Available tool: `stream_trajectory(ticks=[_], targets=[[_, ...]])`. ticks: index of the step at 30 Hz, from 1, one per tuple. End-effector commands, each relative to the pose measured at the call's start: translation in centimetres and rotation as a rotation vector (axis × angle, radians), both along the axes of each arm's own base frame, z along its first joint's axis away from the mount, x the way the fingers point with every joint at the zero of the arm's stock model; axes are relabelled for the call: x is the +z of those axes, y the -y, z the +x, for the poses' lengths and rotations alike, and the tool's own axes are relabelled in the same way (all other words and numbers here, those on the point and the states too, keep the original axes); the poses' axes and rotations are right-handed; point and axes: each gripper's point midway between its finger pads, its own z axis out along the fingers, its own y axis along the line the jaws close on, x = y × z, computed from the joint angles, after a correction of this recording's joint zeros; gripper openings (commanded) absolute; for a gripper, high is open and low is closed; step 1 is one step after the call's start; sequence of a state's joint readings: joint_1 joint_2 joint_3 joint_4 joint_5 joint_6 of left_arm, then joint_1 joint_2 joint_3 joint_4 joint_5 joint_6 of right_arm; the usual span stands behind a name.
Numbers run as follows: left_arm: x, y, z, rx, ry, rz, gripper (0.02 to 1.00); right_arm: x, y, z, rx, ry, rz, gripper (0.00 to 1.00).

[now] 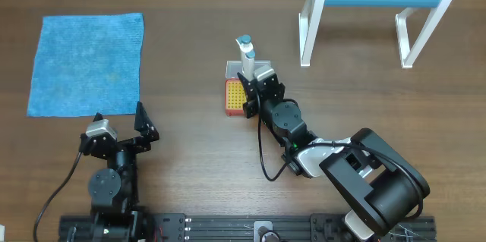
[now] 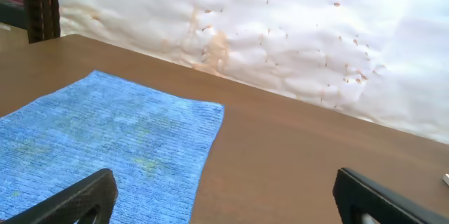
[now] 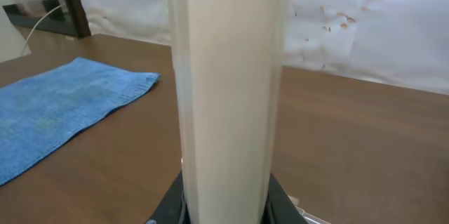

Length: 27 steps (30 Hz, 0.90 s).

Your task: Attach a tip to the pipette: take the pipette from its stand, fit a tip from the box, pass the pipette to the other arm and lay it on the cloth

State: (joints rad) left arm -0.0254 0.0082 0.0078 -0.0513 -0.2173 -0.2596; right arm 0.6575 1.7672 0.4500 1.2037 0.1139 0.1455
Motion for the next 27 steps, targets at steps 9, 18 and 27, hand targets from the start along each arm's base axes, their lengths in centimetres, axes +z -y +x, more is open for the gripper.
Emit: stream_trajectory(ticks=[9, 18, 27], targets=[[-0.1, -0.2, -0.1, 0.013, -0.003, 0.006, 0.996, -6.4, 0.4, -2.0, 0.013, -0.176, -0.120, 0.073], [-0.1, -0.2, -0.1, 0.013, -0.003, 0.006, 0.993, -0.6, 0.3, -1.2, -0.009, -0.020, -0.023, 0.073], [-0.1, -0.2, -0.1, 0.013, -0.003, 0.006, 0.996, 6.5, 0.5, -1.5, -0.009, 0.142, 0.095, 0.073]])
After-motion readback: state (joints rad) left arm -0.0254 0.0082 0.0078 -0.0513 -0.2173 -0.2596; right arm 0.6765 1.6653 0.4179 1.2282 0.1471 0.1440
